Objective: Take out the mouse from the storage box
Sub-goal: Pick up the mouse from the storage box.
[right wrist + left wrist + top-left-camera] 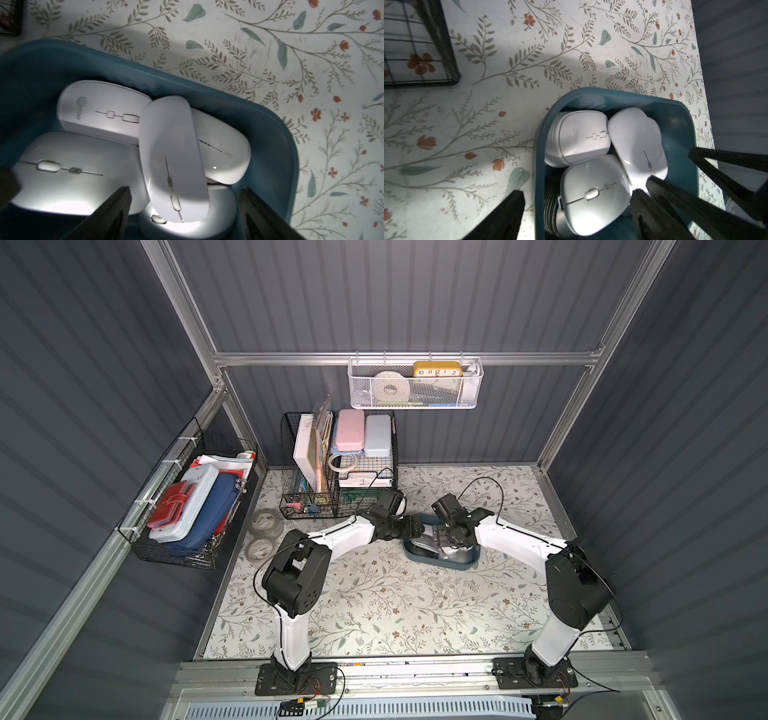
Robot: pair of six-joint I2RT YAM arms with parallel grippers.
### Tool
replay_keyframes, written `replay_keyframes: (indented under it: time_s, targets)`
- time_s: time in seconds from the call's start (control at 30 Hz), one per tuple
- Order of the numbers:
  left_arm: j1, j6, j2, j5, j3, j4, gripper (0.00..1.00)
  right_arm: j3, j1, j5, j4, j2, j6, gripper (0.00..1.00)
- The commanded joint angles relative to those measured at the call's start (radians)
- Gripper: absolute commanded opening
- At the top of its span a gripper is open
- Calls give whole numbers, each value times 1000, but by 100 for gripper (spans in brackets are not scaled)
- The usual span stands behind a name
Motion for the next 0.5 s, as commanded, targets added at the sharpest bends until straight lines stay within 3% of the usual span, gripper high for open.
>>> replay_keyframes:
  time_s: [0.0,0.47]
  targets:
    - [0,-12,-59,-29,-41,13,87,38,0,57,-57,34,-52,86]
    - [0,-27,-104,-29,-144,106,91,138,2,42,-67,144,-85,88]
